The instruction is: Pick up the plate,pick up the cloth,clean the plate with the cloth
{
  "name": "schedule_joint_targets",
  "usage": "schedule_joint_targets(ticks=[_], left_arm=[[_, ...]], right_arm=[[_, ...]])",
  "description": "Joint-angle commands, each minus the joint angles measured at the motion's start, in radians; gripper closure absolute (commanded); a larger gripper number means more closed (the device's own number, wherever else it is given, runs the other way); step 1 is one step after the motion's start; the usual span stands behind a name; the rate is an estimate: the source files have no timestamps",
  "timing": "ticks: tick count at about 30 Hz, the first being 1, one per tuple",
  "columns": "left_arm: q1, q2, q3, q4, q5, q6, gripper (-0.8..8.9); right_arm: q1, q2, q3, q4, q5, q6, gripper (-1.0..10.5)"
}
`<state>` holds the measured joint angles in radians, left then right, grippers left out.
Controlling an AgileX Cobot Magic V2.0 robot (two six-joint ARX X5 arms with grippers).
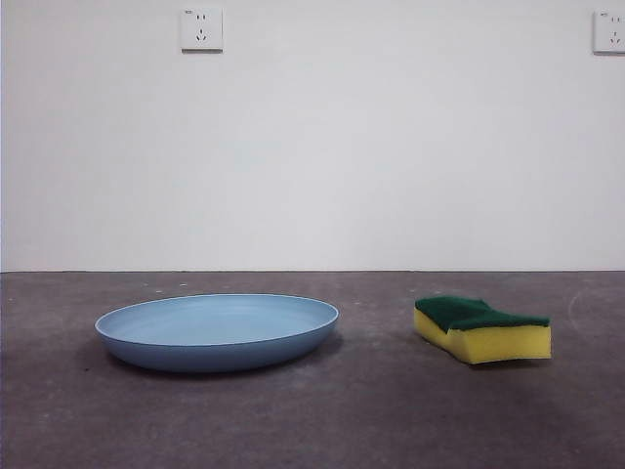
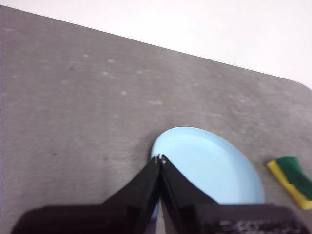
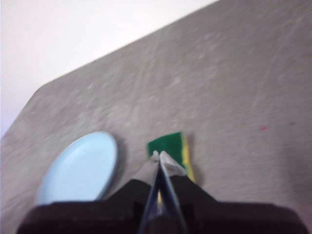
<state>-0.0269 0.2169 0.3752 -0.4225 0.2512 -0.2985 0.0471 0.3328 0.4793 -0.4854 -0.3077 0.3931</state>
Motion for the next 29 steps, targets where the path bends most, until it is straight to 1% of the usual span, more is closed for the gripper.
schedule_joint_targets(ticks=[1, 3, 6, 8, 10, 12, 13, 14, 15, 17, 18, 19, 23, 29], left_arm=[[0.002, 0.09, 0.077, -0.022, 0.047, -0.011, 8.21], [0.002, 0.164, 0.135, -0.049, 0.082, 0.001, 8.21], [0.002, 0.277, 0.226, -0.109, 0.163, 0.059, 8.21], [0.002, 0.349, 0.288, -0.163, 0.219, 0.084, 8.19], [0.001, 0.41, 0.343, -0.218, 0.256, 0.107, 8.18], [0.0, 0.465, 0.389, -0.263, 0.29, 0.132, 8.13], [0.0, 0.491, 0.409, -0.281, 0.307, 0.147, 8.12], [0.0, 0.513, 0.425, -0.291, 0.321, 0.154, 7.9], [0.0, 0.528, 0.435, -0.294, 0.334, 0.157, 7.26], [0.0, 0.551, 0.445, -0.288, 0.346, 0.156, 4.86], [0.0, 0.558, 0.445, -0.283, 0.348, 0.153, 4.1], [0.0, 0.566, 0.445, -0.281, 0.348, 0.148, 3.95], [0.0, 0.607, 0.445, -0.28, 0.34, 0.142, 4.06], [0.0, 0.744, 0.445, -0.218, 0.277, 0.141, 4.09]], right_arm=[[0.0, 0.099, 0.111, -0.061, -0.081, -0.071, 9.5], [0.0, 0.169, 0.186, -0.119, -0.146, -0.119, 9.5], [0.0, 0.277, 0.295, -0.218, -0.217, -0.186, 9.5], [0.0, 0.343, 0.359, -0.286, -0.241, -0.241, 9.5], [0.001, 0.41, 0.417, -0.352, -0.244, -0.295, 9.4], [0.001, 0.466, 0.459, -0.397, -0.244, -0.322, 9.2], [0.001, 0.491, 0.475, -0.411, -0.243, -0.328, 8.6], [0.001, 0.513, 0.486, -0.416, -0.243, -0.332, 7.7], [0.001, 0.528, 0.492, -0.417, -0.242, -0.331, 7.0], [0.0, 0.555, 0.497, -0.416, -0.24, -0.331, 5.5], [0.0, 0.564, 0.497, -0.416, -0.239, -0.331, 5.1], [0.001, 0.571, 0.497, -0.416, -0.239, -0.331, 5.0], [0.001, 0.586, 0.497, -0.415, -0.24, -0.331, 5.0], [0.001, 0.586, 0.497, -0.411, -0.239, -0.331, 5.0]])
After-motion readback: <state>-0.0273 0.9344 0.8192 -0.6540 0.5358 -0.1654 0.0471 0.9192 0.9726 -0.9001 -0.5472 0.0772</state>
